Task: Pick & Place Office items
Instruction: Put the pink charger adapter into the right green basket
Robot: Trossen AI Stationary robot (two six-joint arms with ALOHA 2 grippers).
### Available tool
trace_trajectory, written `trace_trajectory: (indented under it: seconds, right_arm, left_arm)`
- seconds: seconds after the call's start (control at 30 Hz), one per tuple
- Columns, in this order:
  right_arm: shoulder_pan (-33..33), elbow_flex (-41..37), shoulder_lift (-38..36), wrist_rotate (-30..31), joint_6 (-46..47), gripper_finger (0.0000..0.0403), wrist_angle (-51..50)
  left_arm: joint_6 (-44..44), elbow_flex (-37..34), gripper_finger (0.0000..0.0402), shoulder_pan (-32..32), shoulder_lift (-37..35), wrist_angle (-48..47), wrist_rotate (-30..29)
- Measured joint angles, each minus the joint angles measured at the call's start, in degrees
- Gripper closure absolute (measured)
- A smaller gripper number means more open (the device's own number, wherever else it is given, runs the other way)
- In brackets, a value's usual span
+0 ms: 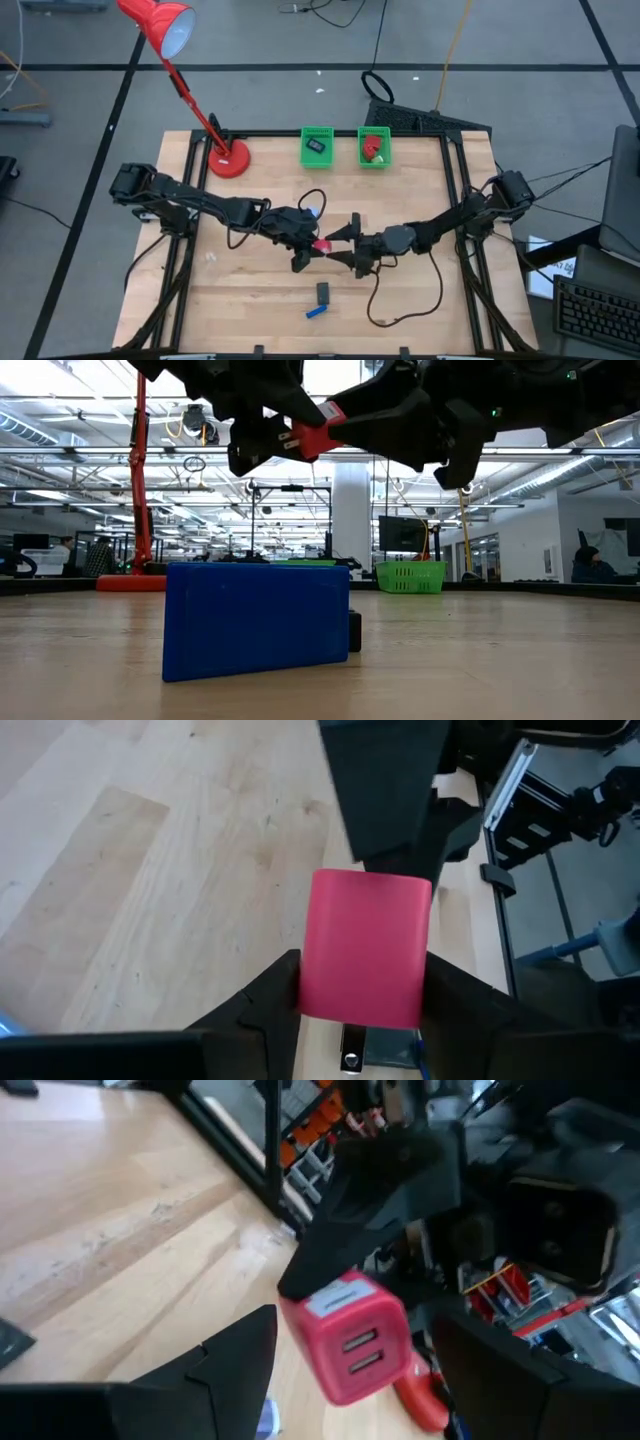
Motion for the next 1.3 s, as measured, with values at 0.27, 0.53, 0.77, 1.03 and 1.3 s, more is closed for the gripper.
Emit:
trace_trajectory:
  seconds: [0.27, 0.53, 0.77, 1.03, 1.3]
  right_arm:
    - [-1.70, 0.00, -0.02, -4.34, 2.03, 0.0149, 0.15]
    - [-1.57, 0.00, -0.02, -4.46, 1.75, 0.0161, 0.53]
    - [-1.55, 0.00, -0.02, -7.61, 2.49, 0.0226, -0.09]
    - [-1.57, -0.06, -0.07, -8.37, 3.42, 0.0253, -1.29]
    - [-1.61, -0.05, -0.07, -8.74, 9.63, 0.0253, -1.63]
  left_arm:
    - [-2.07, 0.02, 0.0244, 0.03, 0.00, 2.72, 1.45]
    - [-2.15, 0.02, 0.0234, 0.10, 0.00, 2.96, 2.88]
    - [-2.24, 0.02, 0.0242, 0.38, 0.00, 2.93, 3.81]
    - [-1.53, 0.02, 0.0211, 0.93, 0.00, 2.89, 3.91]
    - [4.08, 0.02, 0.0150, 1.95, 0.00, 3.31, 5.20]
